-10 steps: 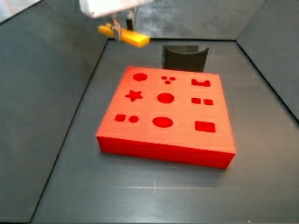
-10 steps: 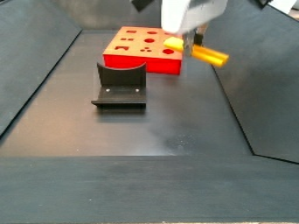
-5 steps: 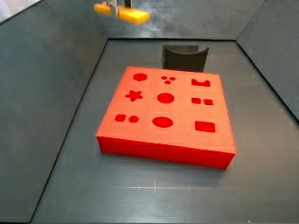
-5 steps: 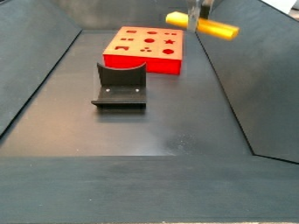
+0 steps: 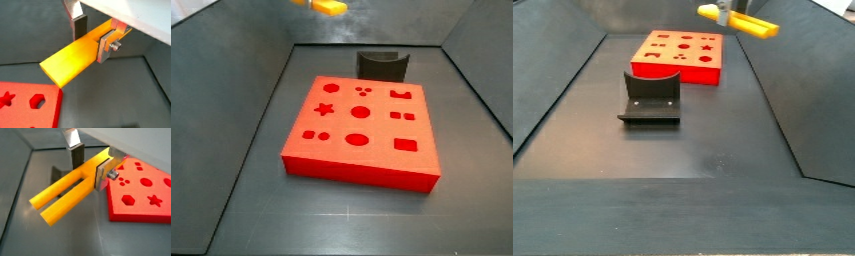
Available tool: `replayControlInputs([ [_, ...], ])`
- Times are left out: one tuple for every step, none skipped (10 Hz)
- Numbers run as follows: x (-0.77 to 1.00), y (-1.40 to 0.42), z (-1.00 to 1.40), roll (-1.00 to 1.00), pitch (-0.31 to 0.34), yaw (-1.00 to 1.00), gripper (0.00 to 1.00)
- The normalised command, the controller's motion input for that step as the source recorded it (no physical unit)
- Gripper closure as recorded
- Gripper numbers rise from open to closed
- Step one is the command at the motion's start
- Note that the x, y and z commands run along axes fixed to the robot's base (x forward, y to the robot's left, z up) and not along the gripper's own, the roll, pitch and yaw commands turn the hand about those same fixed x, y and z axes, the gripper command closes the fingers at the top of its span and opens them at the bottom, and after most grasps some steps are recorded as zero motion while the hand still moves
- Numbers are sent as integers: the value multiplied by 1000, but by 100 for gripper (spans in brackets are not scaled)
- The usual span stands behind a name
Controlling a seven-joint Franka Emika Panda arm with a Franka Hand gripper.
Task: Pick up the square-circle object. Move up. Place the square-circle object on the fixture. Regrasp the square-circle object. Move to above the board. Insert the square-circle object.
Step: Place the square-circle object on the fixture.
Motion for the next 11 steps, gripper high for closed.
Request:
replayControlInputs([
  [1000,123,20,49,-22,-1000,100],
  [1000,117,15,54,-16,-1000,100],
  [1000,110,10,61,-8,-1000,100],
  [1000,104,5,71,0,-1000,100],
  [1000,96,0,88,17,-1000,100],
  [1000,91,-4,105,35,-1000,100],
  [1000,84,-6,131,60,-995,100],
  [1000,77,-10,129,77,-740,100],
  [1000,67,-11,126,98,-430,100],
  [1000,60,-10,124,112,-271,100],
  [1000,50,-7,116,129,-144,100],
])
